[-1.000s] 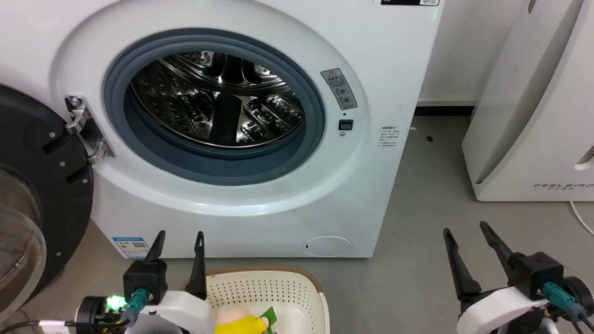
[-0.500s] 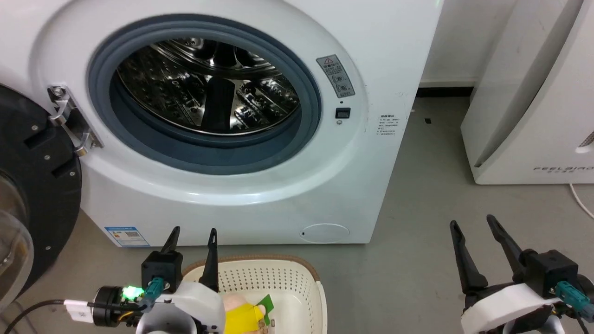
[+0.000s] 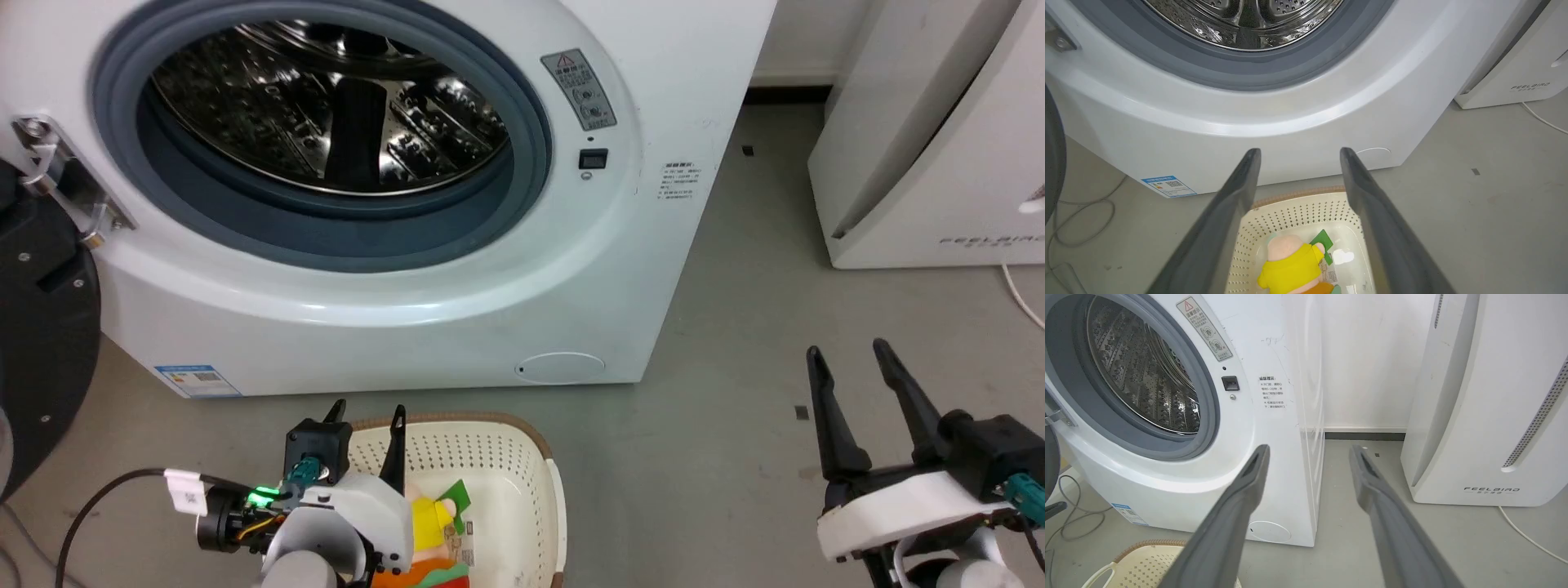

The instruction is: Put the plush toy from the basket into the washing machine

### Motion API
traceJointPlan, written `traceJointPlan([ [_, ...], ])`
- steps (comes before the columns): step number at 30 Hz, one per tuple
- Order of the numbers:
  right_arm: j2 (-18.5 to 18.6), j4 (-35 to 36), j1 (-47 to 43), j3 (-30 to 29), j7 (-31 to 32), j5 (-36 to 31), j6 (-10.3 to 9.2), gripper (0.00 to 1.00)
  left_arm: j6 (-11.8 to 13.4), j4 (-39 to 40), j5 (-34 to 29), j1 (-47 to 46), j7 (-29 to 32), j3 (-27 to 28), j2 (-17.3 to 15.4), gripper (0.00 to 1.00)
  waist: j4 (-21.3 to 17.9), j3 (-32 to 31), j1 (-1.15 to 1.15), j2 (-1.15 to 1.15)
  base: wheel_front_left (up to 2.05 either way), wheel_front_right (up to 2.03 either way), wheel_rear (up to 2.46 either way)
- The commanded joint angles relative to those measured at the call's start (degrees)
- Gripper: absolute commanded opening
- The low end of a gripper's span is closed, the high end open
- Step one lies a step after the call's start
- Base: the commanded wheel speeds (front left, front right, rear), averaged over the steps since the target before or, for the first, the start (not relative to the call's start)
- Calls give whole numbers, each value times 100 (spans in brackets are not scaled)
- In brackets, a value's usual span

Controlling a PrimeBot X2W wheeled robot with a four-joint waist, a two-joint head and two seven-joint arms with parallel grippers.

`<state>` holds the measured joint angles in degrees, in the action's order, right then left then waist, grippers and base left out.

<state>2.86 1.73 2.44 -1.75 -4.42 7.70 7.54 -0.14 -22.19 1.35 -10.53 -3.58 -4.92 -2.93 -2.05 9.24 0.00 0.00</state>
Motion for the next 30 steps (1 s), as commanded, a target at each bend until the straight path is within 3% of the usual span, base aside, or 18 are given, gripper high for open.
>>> traceJointPlan([
  [1, 0, 53, 145, -18, -69, 62, -2, 100, -23, -163, 43, -162, -14, -35, -35, 100, -36, 100, 0, 0, 0, 0, 0],
  [30, 1, 457, 1034, -132, -414, 655, -3, 100, -191, -1996, 418, -1903, 1032, -346, -472, 100, -362, 2272, 0, 0, 0, 0, 0],
])
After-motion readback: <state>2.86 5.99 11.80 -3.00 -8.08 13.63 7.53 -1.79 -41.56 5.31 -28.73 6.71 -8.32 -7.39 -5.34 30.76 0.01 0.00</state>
